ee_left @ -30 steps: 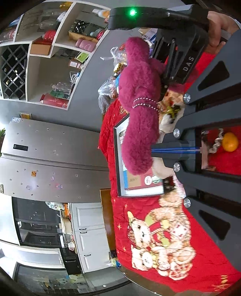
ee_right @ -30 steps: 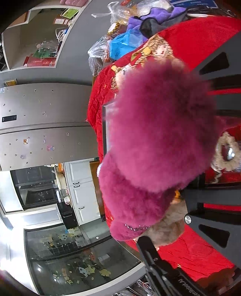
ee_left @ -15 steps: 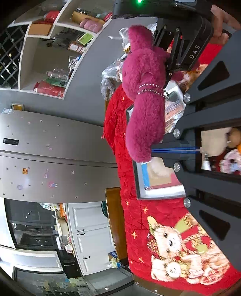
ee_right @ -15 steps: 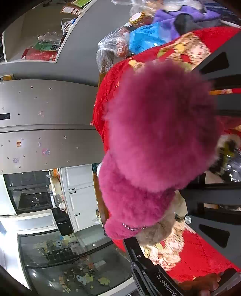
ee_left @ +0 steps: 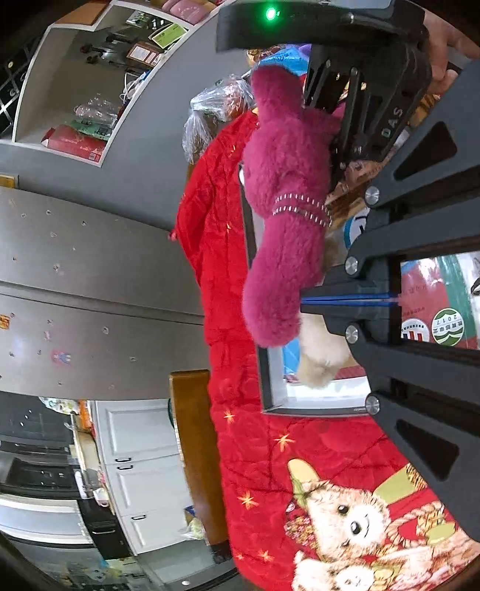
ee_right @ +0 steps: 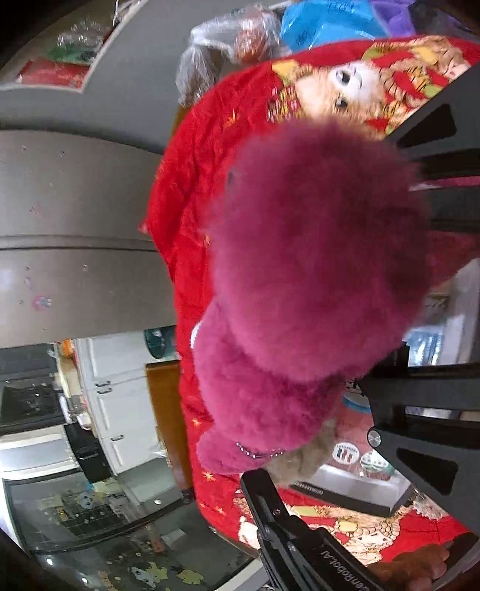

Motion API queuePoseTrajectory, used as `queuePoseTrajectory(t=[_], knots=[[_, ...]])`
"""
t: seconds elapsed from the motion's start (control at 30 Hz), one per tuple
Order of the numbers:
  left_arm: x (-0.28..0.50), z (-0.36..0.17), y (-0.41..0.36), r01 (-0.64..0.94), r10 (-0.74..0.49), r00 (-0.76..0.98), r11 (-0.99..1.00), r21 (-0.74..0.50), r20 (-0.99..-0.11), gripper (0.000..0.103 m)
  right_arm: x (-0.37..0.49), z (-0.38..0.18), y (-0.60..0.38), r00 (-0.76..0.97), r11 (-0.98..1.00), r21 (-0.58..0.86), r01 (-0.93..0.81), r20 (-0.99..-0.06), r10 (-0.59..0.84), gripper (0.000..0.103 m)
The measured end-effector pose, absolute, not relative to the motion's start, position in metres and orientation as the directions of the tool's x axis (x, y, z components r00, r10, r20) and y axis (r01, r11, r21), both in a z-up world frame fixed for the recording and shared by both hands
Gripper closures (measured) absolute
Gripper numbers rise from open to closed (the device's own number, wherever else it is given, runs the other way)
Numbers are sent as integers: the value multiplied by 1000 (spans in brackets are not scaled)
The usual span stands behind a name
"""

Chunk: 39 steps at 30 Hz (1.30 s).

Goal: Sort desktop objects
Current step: 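Carry the pink plush over the black picture box with the right gripper, then lower the pink plush into the box and open the right gripper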

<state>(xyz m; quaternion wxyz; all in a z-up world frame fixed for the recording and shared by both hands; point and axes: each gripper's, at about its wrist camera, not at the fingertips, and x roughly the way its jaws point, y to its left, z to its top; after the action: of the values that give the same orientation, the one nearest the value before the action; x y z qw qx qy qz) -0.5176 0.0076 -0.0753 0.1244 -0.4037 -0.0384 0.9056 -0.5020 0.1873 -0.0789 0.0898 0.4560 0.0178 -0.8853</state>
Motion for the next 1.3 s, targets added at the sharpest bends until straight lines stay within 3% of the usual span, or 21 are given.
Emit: queuePoseTrajectory(t=[0.23,0.63,0.77,0.93,0.97,1.0,1.03,1.07,1.1,1.3], knots=[[-526,-95,2,-188,241,-631,-970,-156,-738,103,-521,-121,177,-481,-978,71,199,-862,-160,73],[-525,-97,2,-195,233,-633,-971,-139,-738,103,-548,-123,174,-498,-982,20,187,-860,-112,73],[-524,-96,4,-198,227,-637,-972,-128,-737,103,-547,-120,177,-484,-980,64,187,-862,-149,68],[-519,-87,6,-185,200,-656,-977,-103,-728,100,-543,-116,171,-501,-980,18,198,-857,-117,62],[-517,-84,6,-183,195,-662,-978,-96,-724,91,-542,-115,170,-500,-980,22,198,-857,-120,56],[-515,-80,7,-186,192,-669,-979,-88,-718,69,-542,-113,169,-502,-980,25,198,-856,-123,53],[-514,-77,8,-187,185,-678,-979,-77,-711,53,-542,-112,168,-506,-980,22,200,-854,-122,49],[-511,-74,9,-176,167,-701,-983,-58,-694,27,-540,-110,169,-510,-979,18,201,-852,-120,46],[-509,-71,9,-166,154,-719,-985,-48,-678,20,-539,-109,168,-513,-979,13,203,-850,-118,44],[-504,-61,11,-175,155,-734,-984,-37,-661,19,-535,-98,166,-538,-982,-8,191,-837,-98,41]])
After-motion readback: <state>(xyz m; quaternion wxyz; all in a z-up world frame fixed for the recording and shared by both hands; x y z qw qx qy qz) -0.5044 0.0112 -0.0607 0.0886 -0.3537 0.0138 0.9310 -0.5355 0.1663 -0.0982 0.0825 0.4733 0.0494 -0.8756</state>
